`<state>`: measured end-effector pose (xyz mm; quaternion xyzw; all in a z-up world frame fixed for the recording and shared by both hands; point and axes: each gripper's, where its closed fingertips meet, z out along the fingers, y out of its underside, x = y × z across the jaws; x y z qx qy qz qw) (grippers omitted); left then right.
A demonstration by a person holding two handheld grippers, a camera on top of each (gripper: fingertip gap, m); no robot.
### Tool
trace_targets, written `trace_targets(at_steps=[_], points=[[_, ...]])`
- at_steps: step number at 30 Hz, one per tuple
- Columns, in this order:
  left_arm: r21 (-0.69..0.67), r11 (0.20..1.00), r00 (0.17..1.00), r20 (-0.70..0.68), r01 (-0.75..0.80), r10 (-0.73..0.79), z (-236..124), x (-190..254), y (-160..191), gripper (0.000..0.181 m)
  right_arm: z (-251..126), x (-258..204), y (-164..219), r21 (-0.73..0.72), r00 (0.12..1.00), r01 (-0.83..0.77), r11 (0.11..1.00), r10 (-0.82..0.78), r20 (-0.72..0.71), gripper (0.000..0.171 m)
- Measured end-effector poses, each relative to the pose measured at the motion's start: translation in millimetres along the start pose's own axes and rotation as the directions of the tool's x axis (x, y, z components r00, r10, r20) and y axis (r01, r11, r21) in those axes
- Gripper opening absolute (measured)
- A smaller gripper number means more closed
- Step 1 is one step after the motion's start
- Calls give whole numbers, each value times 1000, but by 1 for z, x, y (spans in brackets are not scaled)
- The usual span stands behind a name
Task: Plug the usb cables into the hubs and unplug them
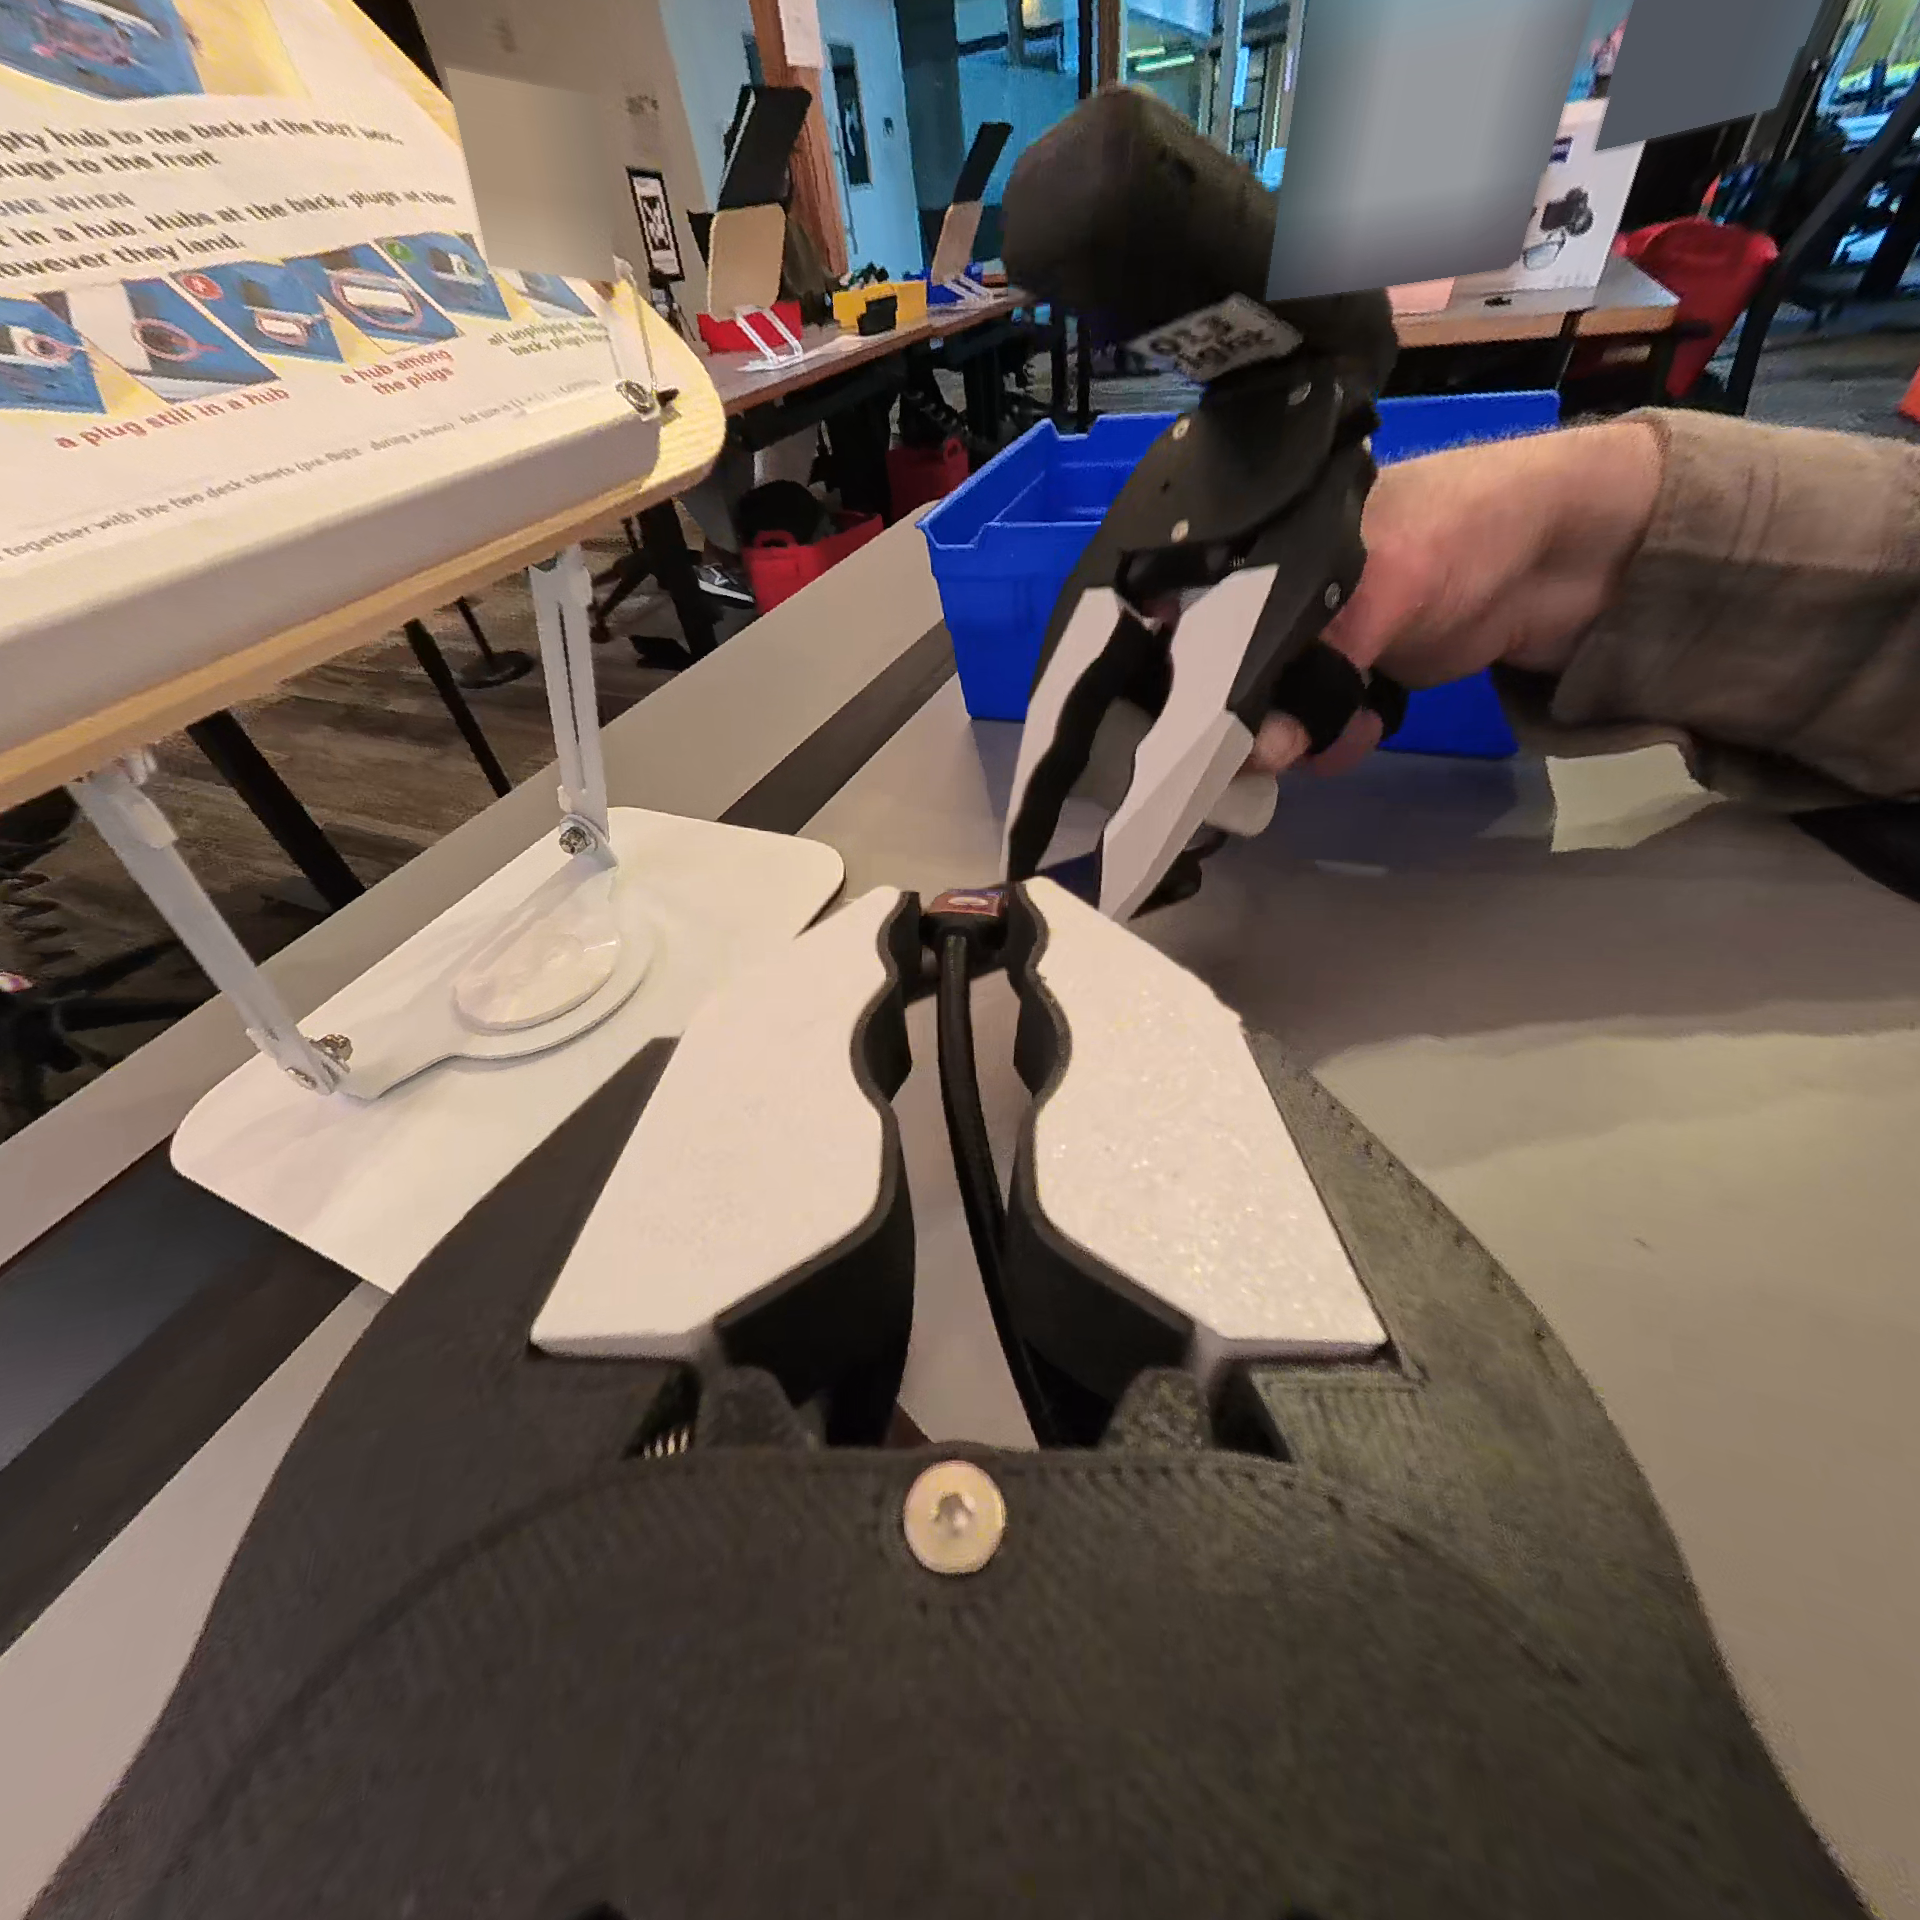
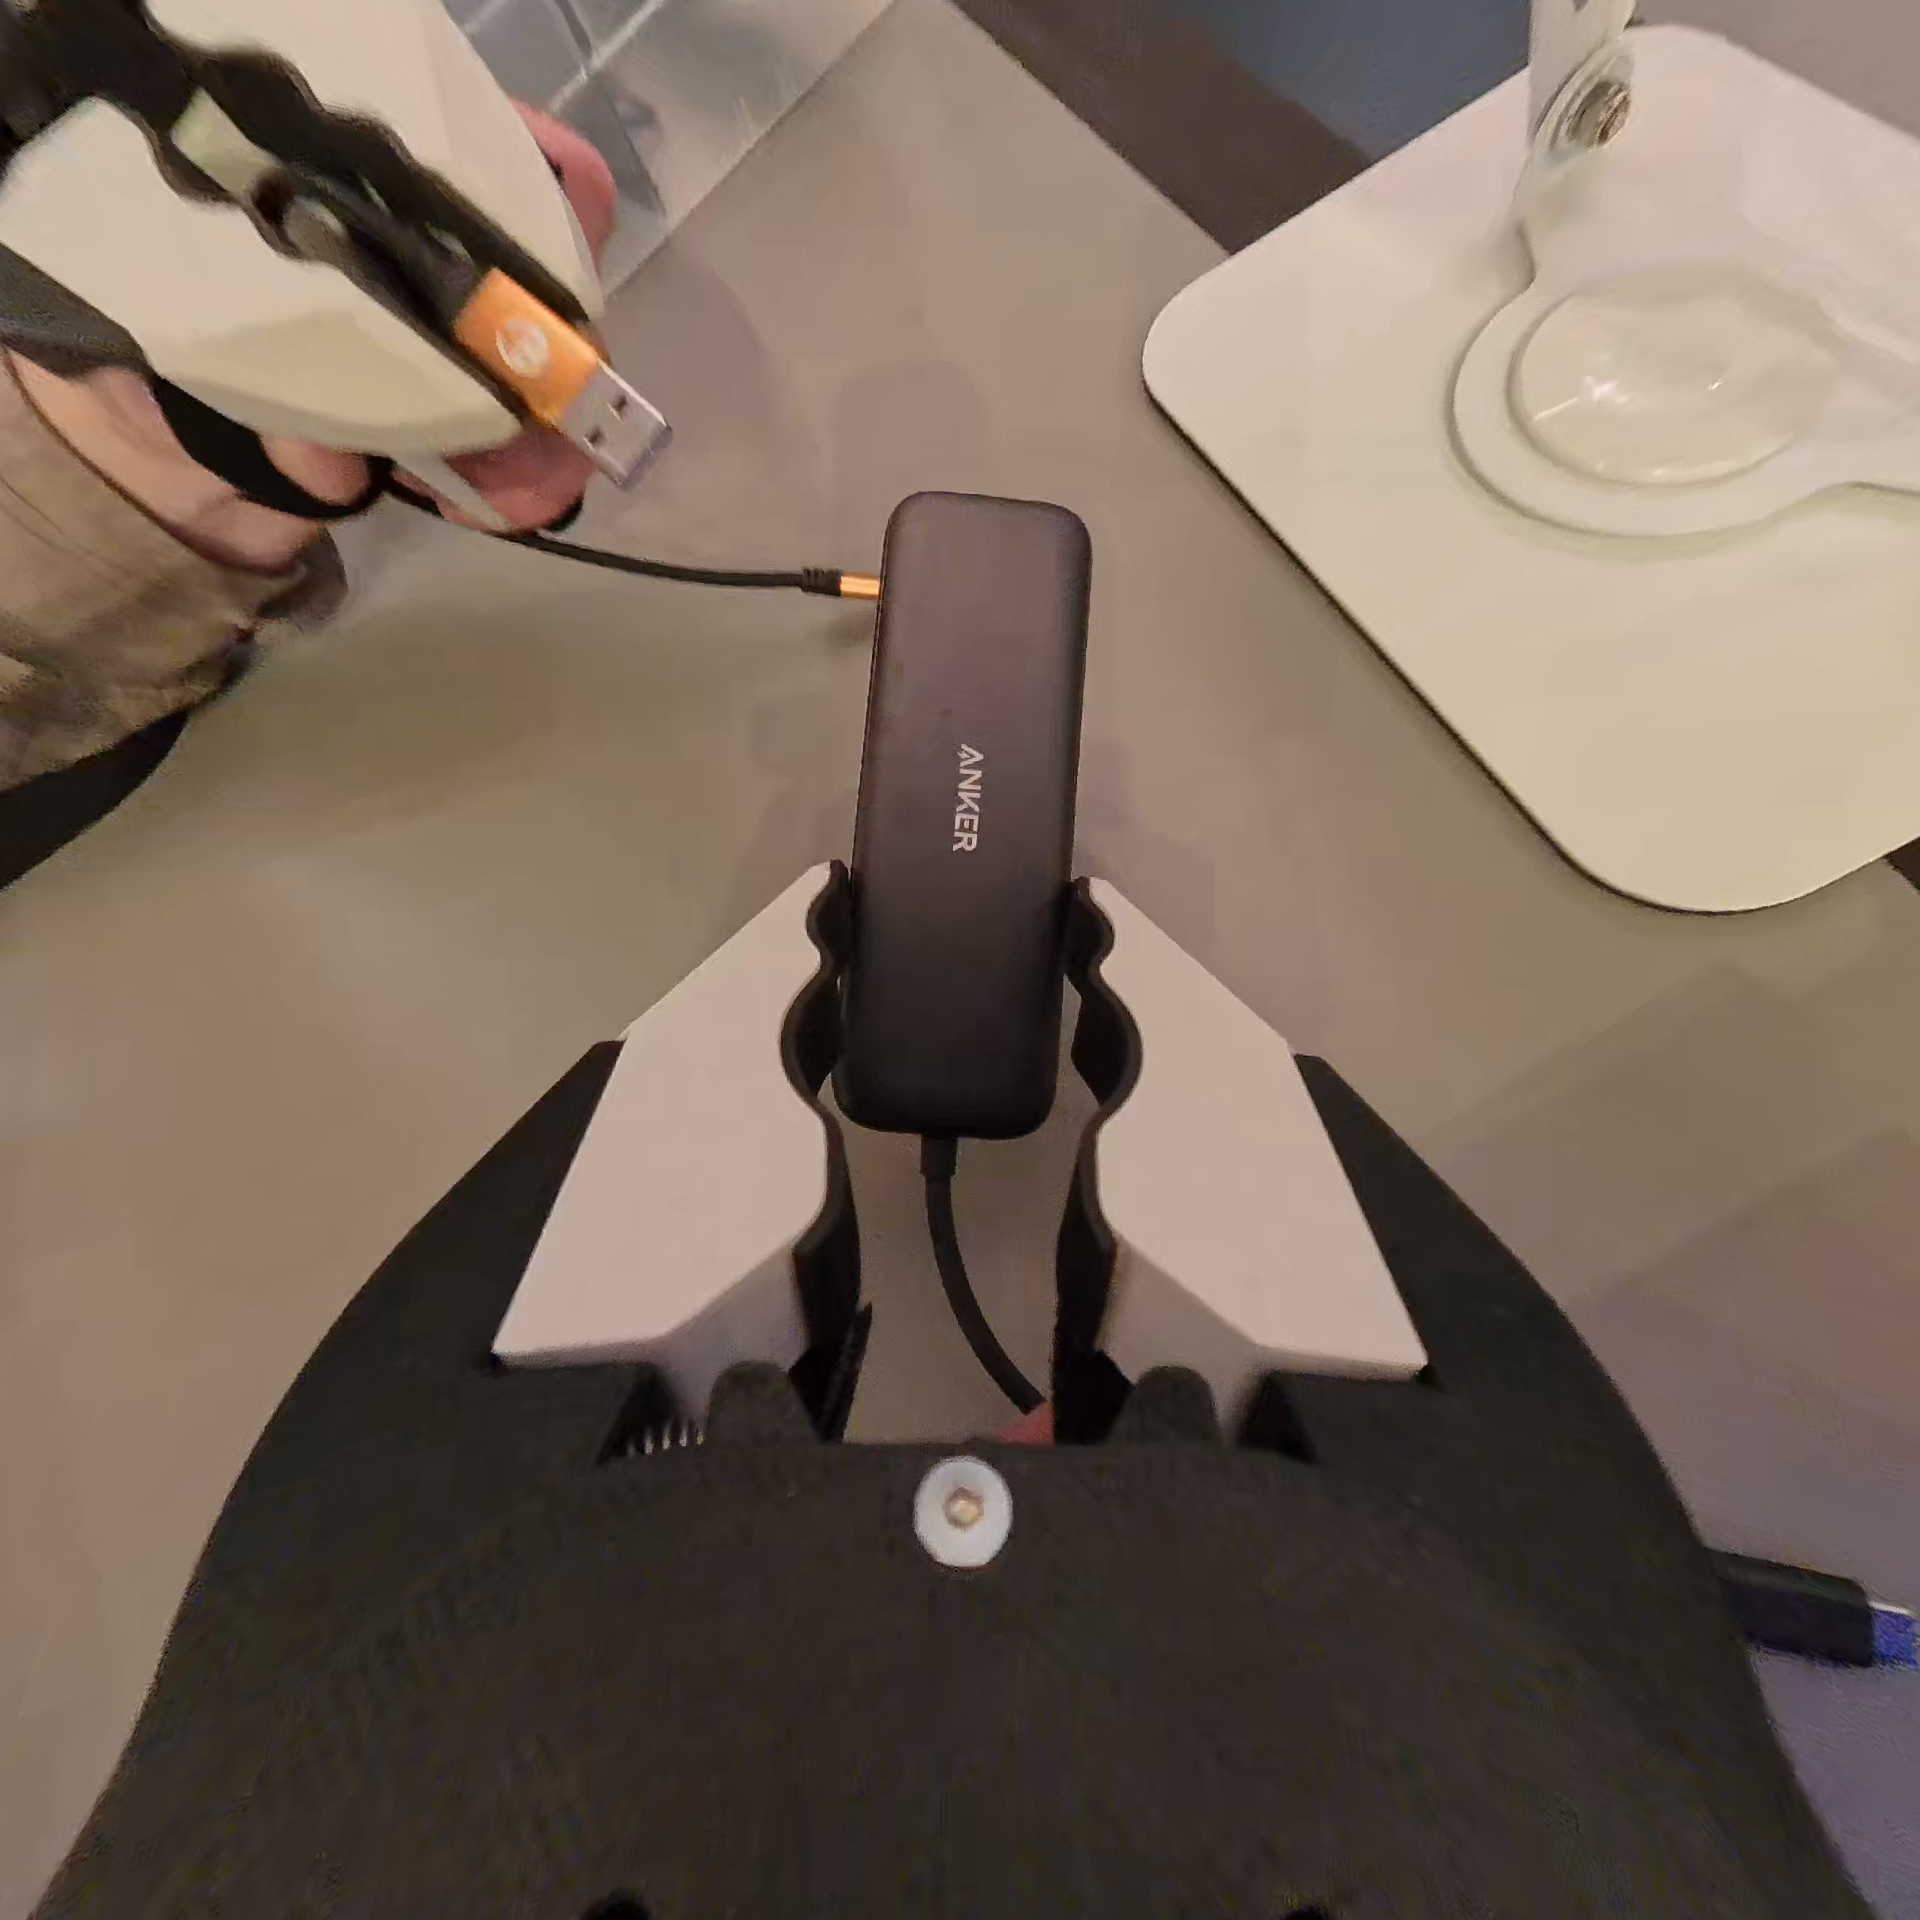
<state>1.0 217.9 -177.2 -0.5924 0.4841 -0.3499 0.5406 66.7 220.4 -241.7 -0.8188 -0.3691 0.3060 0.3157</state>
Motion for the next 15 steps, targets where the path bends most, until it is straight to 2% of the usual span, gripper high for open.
trace_targets(at_steps=[7, 15], points=[[12, 997, 993, 93, -73, 72, 3, -4, -3, 16, -13, -1, -22, 121, 998, -57, 991, 56, 14, 39], [43, 981, 966, 186, -190, 179, 15, 5, -8, 16, -14, -1, -30, 168, 995, -100, 981, 98, 17, 39]])
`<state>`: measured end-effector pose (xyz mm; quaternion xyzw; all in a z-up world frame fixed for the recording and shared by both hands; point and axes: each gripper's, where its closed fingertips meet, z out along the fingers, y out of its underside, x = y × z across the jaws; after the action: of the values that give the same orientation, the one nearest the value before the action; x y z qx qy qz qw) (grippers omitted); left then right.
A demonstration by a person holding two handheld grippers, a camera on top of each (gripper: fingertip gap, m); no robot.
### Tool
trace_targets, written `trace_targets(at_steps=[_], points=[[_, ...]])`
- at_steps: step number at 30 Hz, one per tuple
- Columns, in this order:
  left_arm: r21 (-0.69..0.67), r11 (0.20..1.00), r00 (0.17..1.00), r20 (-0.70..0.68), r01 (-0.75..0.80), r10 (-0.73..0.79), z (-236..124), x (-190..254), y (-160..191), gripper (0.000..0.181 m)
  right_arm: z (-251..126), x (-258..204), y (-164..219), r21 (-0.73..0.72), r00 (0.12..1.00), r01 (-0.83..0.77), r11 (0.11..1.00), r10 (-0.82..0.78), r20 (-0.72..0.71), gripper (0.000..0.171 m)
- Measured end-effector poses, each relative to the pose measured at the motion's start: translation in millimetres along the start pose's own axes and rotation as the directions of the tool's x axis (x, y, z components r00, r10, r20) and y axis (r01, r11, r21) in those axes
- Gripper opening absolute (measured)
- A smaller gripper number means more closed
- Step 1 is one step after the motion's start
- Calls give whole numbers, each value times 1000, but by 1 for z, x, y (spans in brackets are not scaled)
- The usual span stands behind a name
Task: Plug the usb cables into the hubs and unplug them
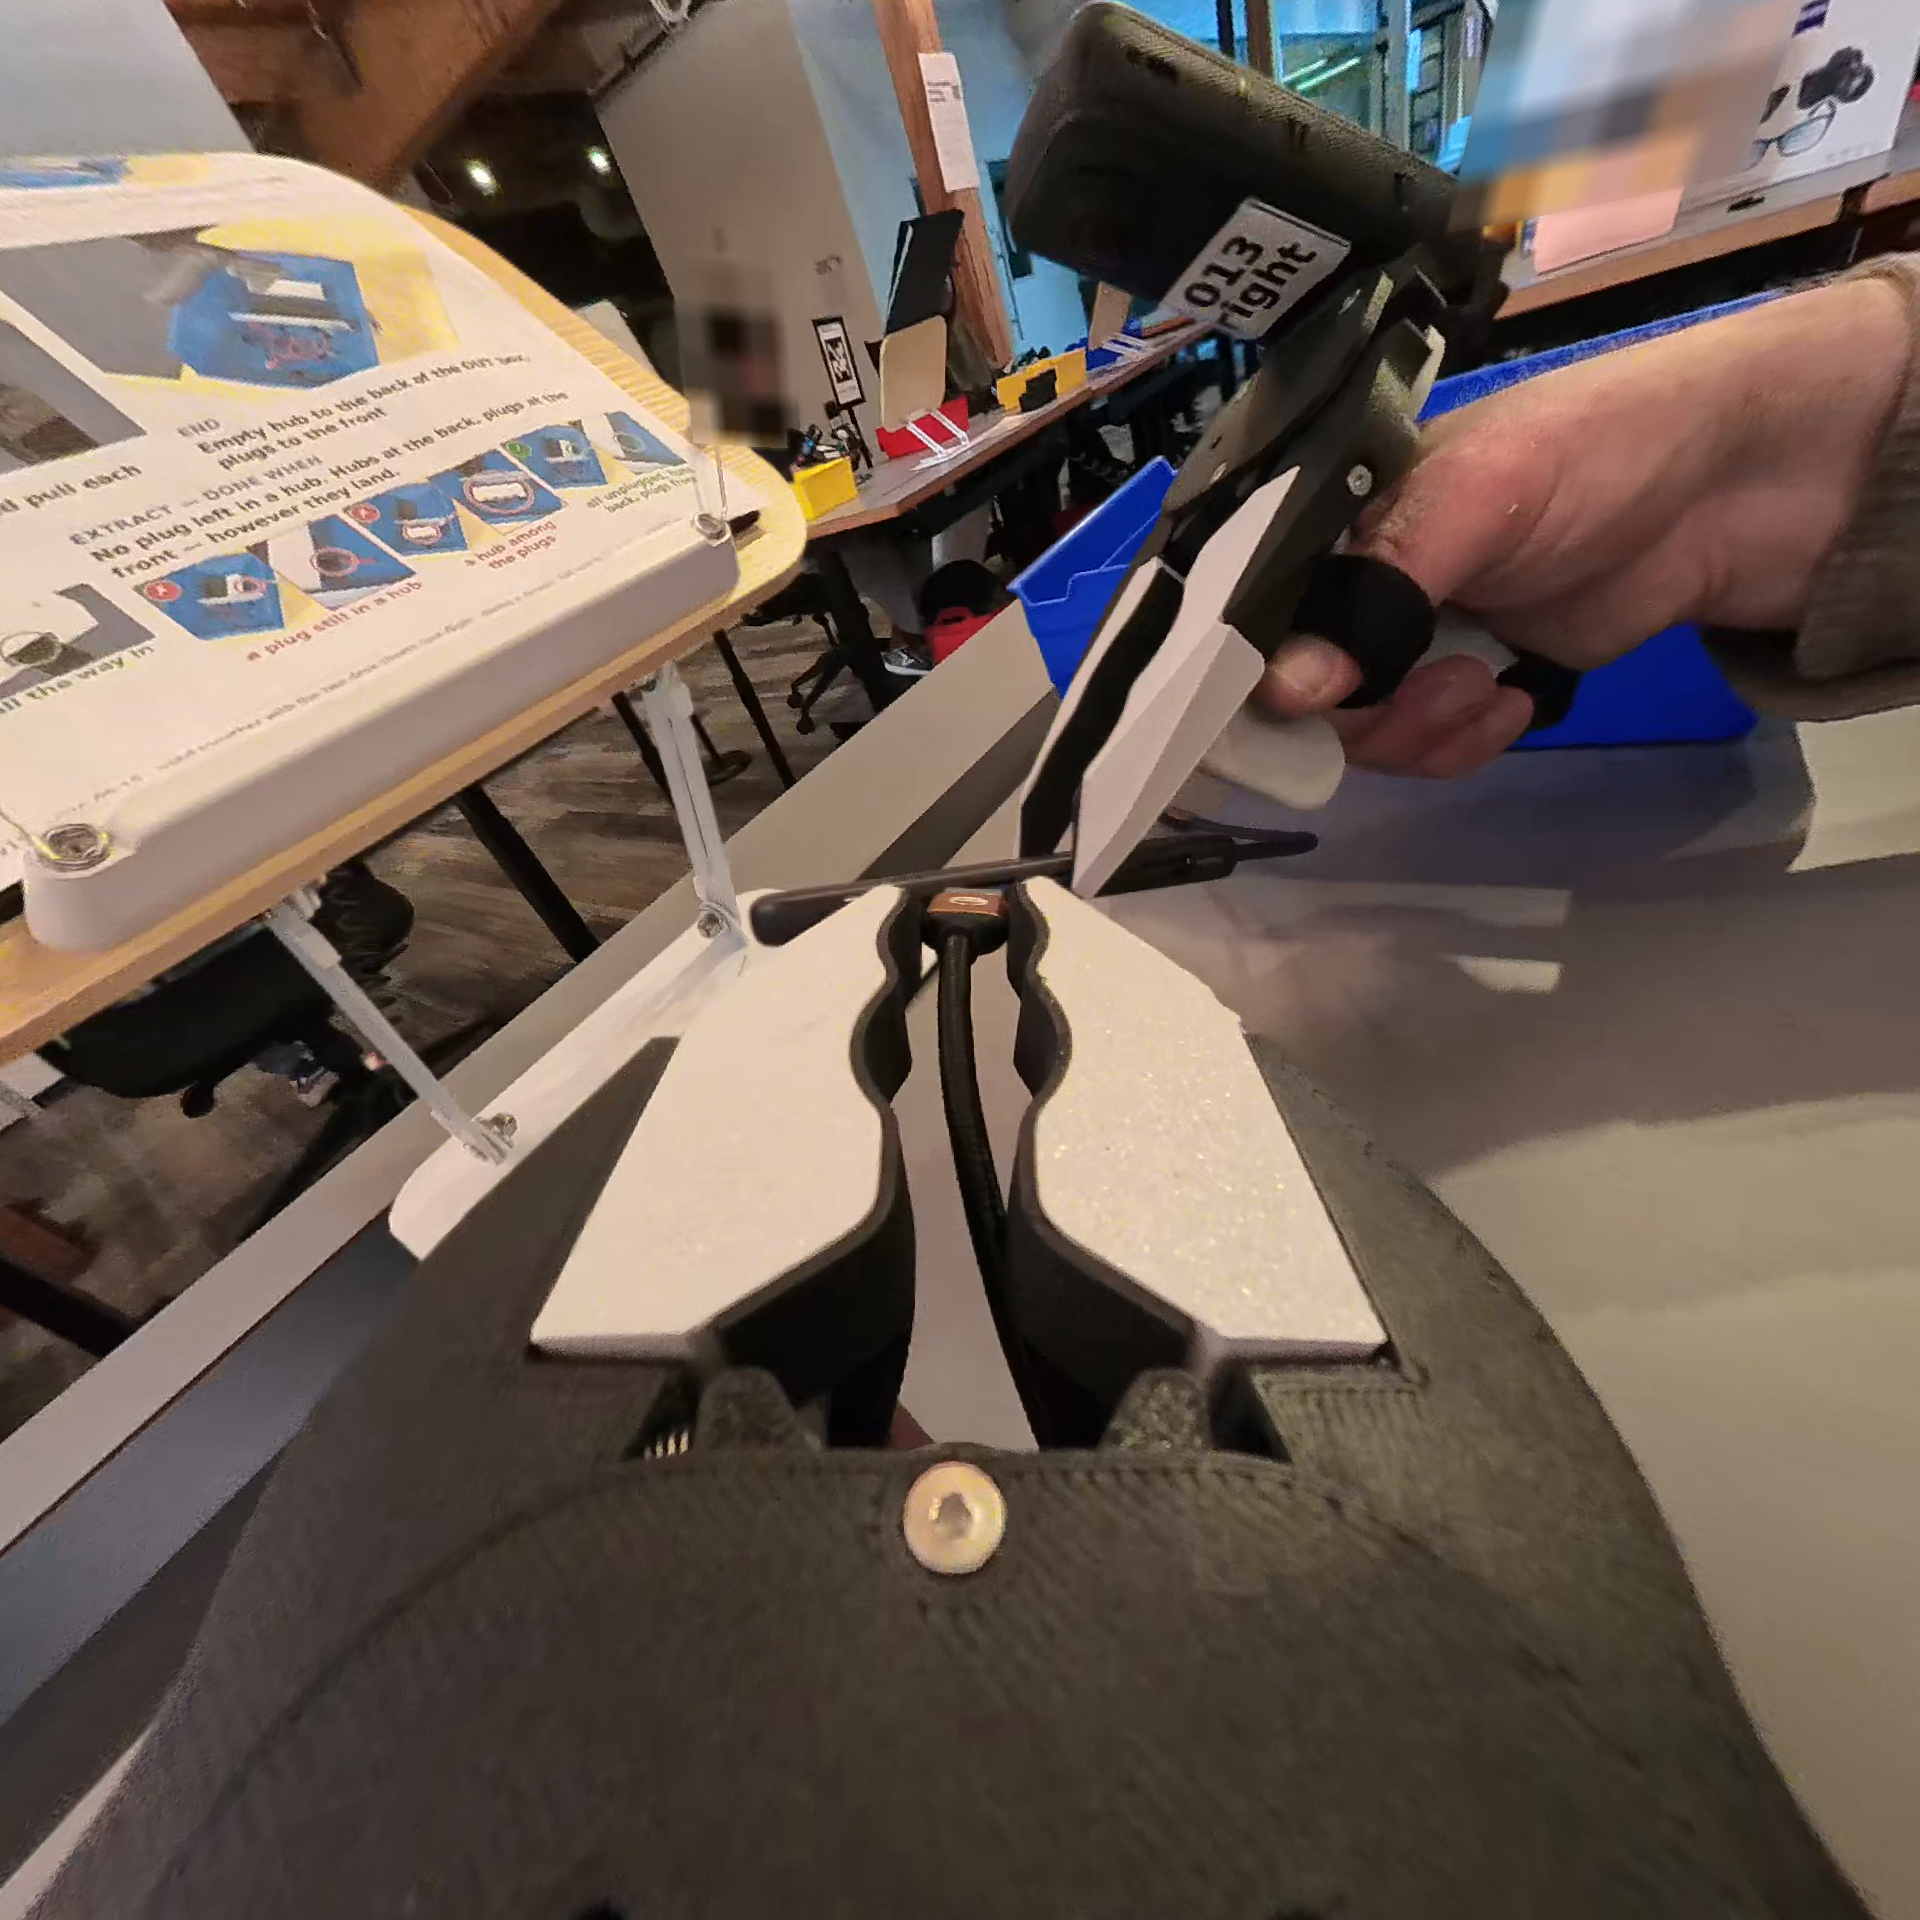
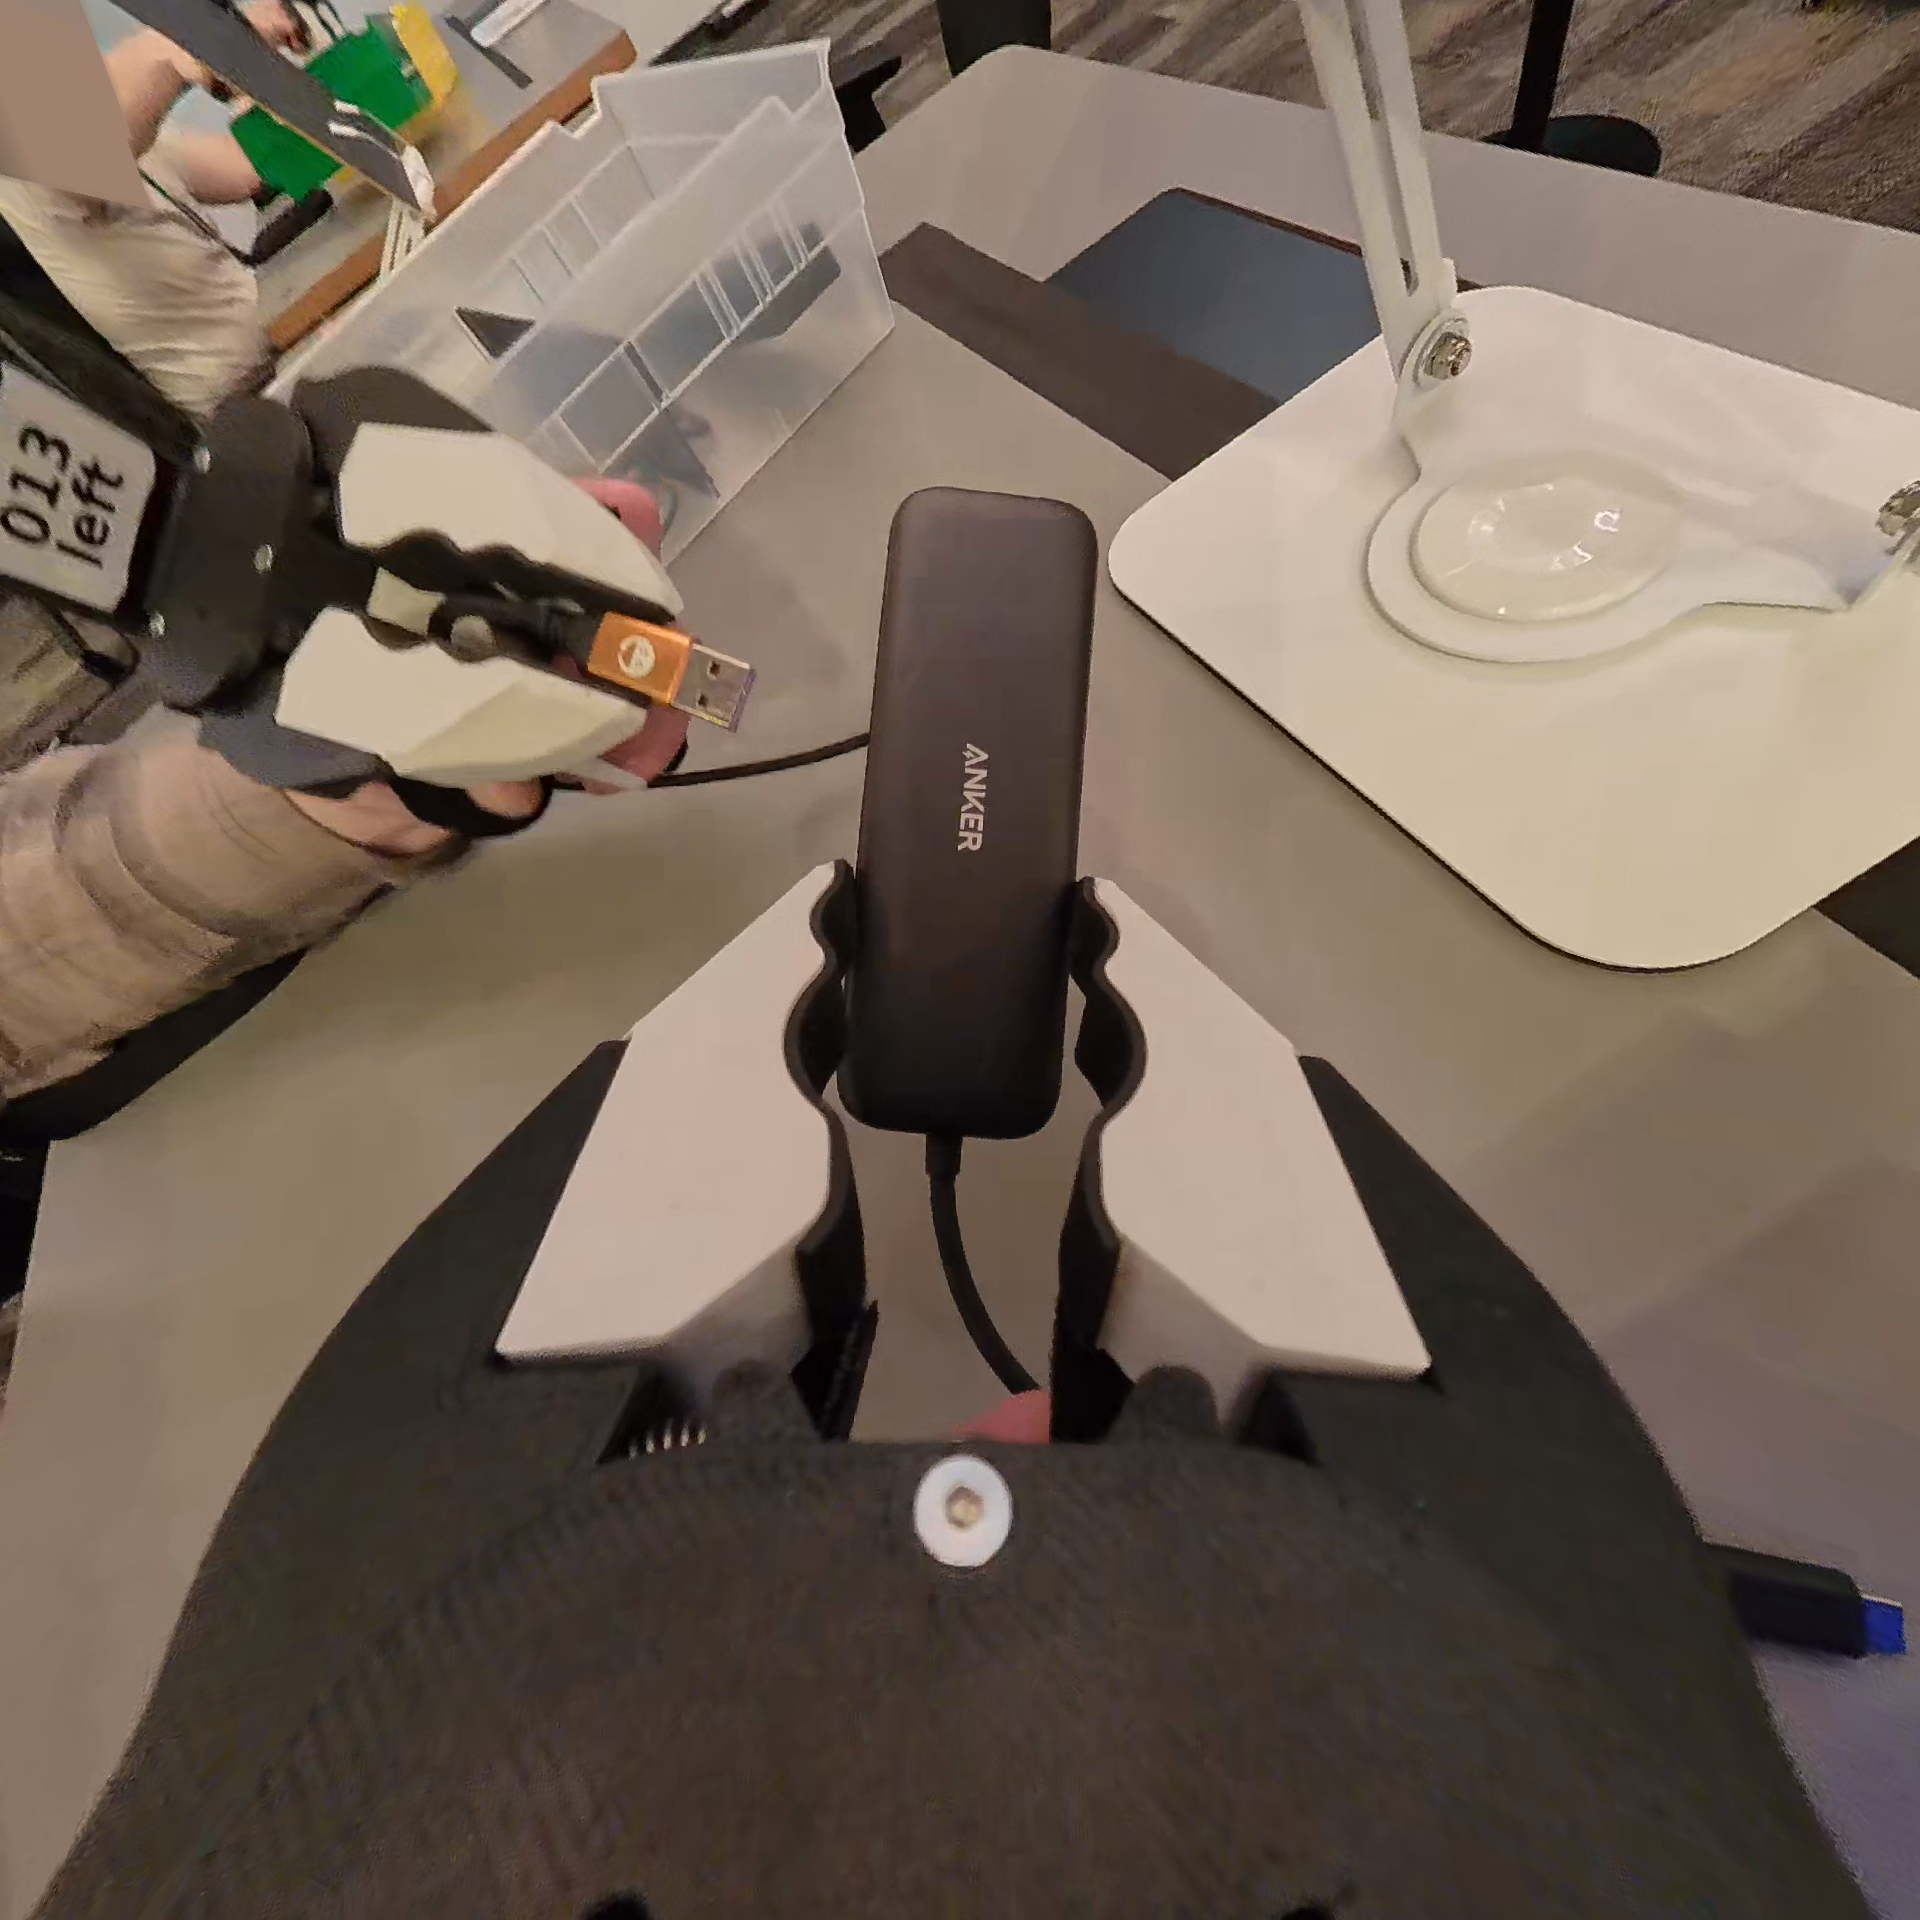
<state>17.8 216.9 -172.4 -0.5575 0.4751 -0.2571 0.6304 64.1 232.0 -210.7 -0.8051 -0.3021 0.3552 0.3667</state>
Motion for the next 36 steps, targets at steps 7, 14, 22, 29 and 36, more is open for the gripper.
trace_targets(at_steps=[7, 14, 22, 29, 36], points=[[10, 1000, 996, 92, -18, 17, 8, 2, -4, 16, -2, 1, -9, 50, 1000, -22, 999, 23, -15, 39], [30, 999, 986, 165, -13, 8, 12, -1, -6, 16, -2, -3, -14, 81, 999, -47, 996, 48, -12, 39], [20, 1000, 975, 222, -19, 14, 13, -6, -4, 16, 2, -9, -17, 89, 999, -24, 996, 26, -20, 39], [13, 1000, 972, 233, -26, 23, 13, -6, -4, 16, 2, -9, -18, 94, 999, -15, 995, 18, -32, 39], [22, 999, 972, 234, -26, 20, 12, -7, -5, 16, 2, -13, -20, 89, 999, 15, 996, -10, -51, 39]])
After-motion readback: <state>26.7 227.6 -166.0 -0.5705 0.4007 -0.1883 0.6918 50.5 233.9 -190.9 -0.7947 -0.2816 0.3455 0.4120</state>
